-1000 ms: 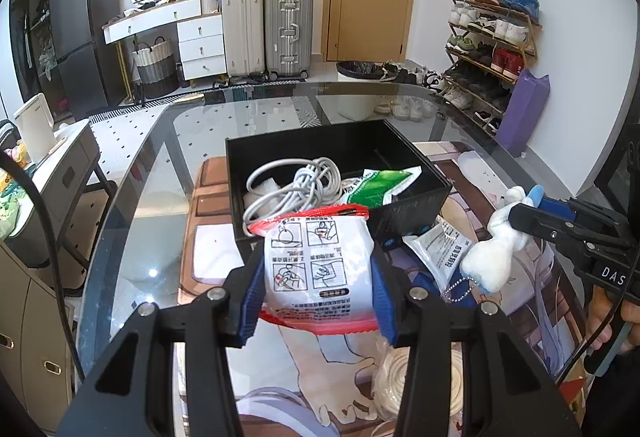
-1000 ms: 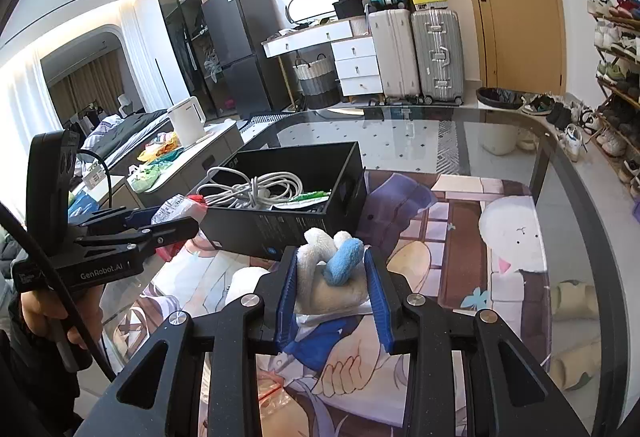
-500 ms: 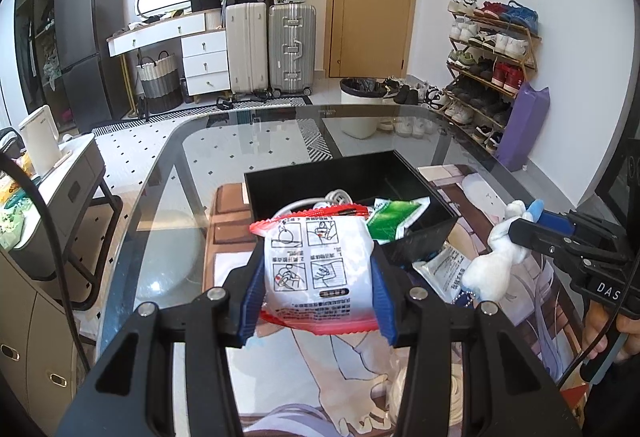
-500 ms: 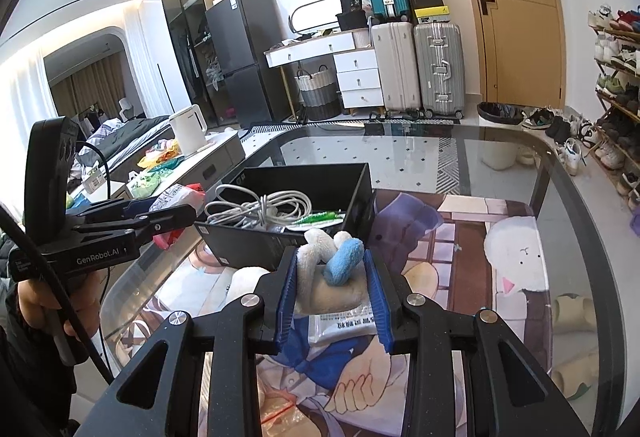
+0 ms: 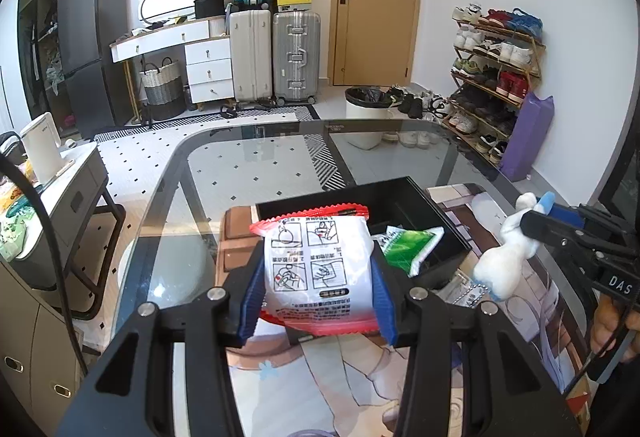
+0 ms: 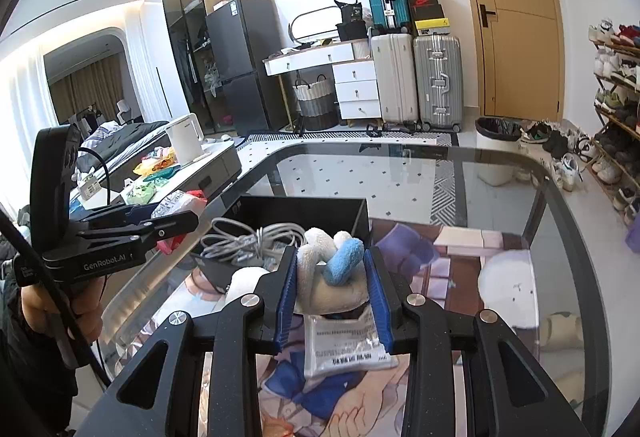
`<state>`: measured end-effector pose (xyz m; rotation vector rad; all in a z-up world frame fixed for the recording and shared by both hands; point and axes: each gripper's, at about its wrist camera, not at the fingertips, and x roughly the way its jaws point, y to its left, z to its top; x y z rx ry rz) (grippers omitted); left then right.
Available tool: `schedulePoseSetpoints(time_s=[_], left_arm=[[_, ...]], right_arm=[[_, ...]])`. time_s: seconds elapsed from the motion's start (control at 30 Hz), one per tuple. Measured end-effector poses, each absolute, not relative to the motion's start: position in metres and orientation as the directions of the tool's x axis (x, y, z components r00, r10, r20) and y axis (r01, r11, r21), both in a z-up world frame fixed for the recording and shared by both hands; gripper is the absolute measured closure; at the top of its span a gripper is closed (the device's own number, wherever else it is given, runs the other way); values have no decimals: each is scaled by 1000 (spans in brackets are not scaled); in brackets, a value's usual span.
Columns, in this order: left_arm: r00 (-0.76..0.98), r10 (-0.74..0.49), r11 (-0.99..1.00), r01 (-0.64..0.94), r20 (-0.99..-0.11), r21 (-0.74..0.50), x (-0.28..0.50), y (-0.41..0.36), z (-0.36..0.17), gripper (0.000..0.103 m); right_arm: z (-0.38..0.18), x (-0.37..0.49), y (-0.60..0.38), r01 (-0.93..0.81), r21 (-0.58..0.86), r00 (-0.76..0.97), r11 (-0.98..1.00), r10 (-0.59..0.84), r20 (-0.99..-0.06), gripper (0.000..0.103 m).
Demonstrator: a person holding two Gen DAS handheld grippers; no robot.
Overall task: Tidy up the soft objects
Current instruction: 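Lift the packet and plush toy over the black box with both tools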
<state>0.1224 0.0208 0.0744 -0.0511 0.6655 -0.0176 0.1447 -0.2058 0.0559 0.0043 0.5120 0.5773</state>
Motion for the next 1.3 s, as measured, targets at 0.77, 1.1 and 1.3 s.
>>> schedulePoseSetpoints(time_s=[0.77,1.1,1.3], left_arm=[[787,-30,999,5,-617,-43,156,26,75,57],[779,-21,1000,3,-627,-30,171,25,67,57],[770,-19,1000,4,-638,-24,179,26,61,57]], right_arm=[[70,177,-176,-544,101,719,833,525,-456,70],[65,190,-163,-555,91,709,827,527,-469,70],[62,196,-152,-566,78,699,821,528,-482,70]])
